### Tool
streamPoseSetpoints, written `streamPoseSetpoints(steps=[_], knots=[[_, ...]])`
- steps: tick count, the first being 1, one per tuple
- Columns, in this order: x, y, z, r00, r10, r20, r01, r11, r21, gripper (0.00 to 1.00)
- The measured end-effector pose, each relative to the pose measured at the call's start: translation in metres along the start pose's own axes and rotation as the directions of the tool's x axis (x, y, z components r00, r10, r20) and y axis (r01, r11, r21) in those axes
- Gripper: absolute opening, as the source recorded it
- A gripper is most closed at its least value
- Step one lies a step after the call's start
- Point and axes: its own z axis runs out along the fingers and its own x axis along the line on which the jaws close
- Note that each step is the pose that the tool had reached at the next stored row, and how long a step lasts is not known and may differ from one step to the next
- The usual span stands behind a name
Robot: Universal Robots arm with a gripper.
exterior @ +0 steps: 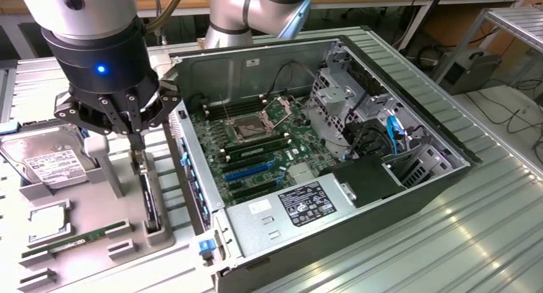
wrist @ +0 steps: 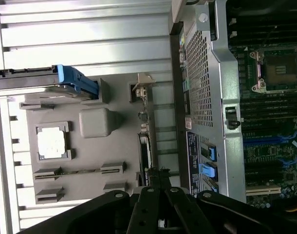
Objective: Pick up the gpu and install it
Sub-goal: 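Reach for the gpu, then pick up the gpu and move the gpu toward the slot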
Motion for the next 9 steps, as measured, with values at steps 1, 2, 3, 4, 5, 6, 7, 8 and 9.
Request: streamPoseSetpoints(steps=[1,2,3,4,5,6,7,8,9], knots=[[0.0,0.0,0.0,1.0,0.0,0.0,0.0,1.0,0.0,0.11],[0.0,0.0,0.0,1.0,0.0,0.0,0.0,1.0,0.0,0.11],[0.0,0.0,0.0,1.0,0.0,0.0,0.0,1.0,0.0,0.11],[0.0,0.0,0.0,1.0,0.0,0.0,0.0,1.0,0.0,0.11],[0.0,0.0,0.0,1.0,0.0,0.0,0.0,1.0,0.0,0.11],[0.0,0.0,0.0,1.0,0.0,0.0,0.0,1.0,0.0,0.11],[0.0,0.0,0.0,1.0,0.0,-0.0001,0.0,1.0,0.0,0.11],[0.0,0.0,0.0,1.0,0.0,0.0,0.0,1.0,0.0,0.11],[0.0,0.0,0.0,1.0,0.0,0.0,0.0,1.0,0.0,0.11]])
